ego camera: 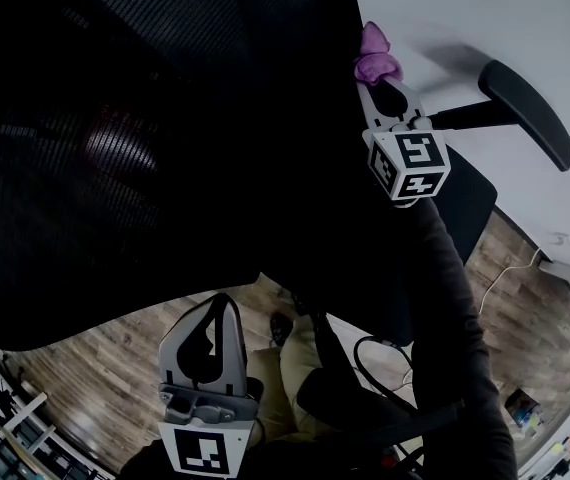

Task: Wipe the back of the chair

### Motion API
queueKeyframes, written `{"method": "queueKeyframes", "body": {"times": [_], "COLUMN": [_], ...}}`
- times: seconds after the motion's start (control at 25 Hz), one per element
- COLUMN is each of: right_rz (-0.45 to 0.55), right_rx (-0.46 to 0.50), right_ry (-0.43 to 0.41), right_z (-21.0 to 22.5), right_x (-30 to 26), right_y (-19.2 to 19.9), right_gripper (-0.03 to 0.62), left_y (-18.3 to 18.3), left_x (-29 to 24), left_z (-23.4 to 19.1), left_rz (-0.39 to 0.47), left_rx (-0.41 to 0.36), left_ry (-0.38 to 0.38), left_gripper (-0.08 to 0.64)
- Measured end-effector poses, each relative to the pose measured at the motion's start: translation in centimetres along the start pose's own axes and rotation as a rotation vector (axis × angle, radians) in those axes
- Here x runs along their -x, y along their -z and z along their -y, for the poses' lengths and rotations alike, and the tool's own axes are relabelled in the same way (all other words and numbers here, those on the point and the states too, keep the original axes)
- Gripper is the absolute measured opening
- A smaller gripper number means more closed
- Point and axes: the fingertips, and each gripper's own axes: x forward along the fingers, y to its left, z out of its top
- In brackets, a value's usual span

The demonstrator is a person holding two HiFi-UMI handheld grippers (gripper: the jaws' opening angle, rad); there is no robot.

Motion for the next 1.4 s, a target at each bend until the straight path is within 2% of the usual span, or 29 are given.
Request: {"method": "queueKeyframes", "body": {"times": [0.88,1.4], "right_rz": [0.017,0.017], "right_rx": [-0.004,0.002], "right_ry": [-0.076,-0.157], "right_z": [-5.4,-10.0], "right_x": [2.1,4.5], "right_y": [0.1,0.6], "right_gripper": [0.044,0.044], "left_y": [0.9,1.0], "left_x": [1.7,3.4], "left_z": [-0.2,0.6], "left_rz": [-0.011,-0.002], "left_rx": [0.014,0.017], "left_ry": [0.004,-0.003], "left_gripper": [0.009,0.009]}}
